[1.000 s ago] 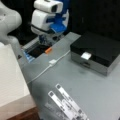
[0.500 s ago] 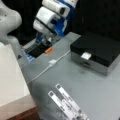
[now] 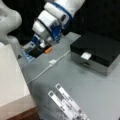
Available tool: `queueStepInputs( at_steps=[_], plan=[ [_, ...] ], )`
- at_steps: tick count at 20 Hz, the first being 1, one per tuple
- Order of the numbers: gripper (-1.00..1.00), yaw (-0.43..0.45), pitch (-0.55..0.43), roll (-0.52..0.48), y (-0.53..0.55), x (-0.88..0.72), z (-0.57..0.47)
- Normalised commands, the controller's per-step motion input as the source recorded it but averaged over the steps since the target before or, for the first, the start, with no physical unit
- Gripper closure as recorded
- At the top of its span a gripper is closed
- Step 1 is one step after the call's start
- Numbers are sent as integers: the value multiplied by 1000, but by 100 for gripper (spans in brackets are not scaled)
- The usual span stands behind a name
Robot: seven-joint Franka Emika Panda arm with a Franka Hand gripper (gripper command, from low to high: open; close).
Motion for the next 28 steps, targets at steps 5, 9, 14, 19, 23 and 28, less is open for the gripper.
queueStepInputs(
  at_steps=[5,9,14,19,23,28],
  plan=[
    [-100,32,155,-350,-231,-189,24],
    [-100,42,102,-280,-301,-214,33],
    [-100,117,24,-230,-467,-274,-21],
    [-100,165,15,-172,-341,-296,2],
    [-100,171,12,-137,-82,-248,41],
    [-100,157,14,-118,50,-199,12]
  ],
)
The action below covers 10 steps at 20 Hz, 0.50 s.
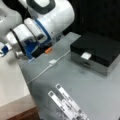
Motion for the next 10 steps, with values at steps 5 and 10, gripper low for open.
queueStepInputs(
  at_steps=[5,10],
  plan=[
    [100,164,-17,-33,52,-167,-74],
    [100,182,-54,35,-42,-172,-116]
  ],
)
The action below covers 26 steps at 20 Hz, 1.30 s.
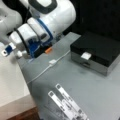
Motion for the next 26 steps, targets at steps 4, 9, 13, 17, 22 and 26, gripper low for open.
queueStepInputs(
  at_steps=[4,9,13,17,22,26],
  plan=[
    [100,193,-75,60,-114,-188,-87],
    [100,185,-66,47,-122,-213,-9],
    [100,176,-44,21,-30,-237,21],
    [100,213,0,-7,84,-200,9],
    [100,317,72,-66,204,-126,32],
    [100,558,78,-98,243,-67,98]
  ],
)
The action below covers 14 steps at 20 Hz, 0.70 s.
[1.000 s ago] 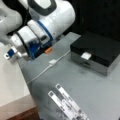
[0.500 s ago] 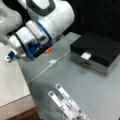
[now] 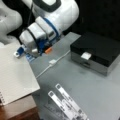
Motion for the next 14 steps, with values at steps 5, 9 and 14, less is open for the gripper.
queueStepInputs(
  at_steps=[5,9,14],
  plan=[
    [100,629,32,-111,204,-46,81],
    [100,608,-8,-91,158,-50,9],
    [100,488,-40,-125,233,0,-68]
  ],
)
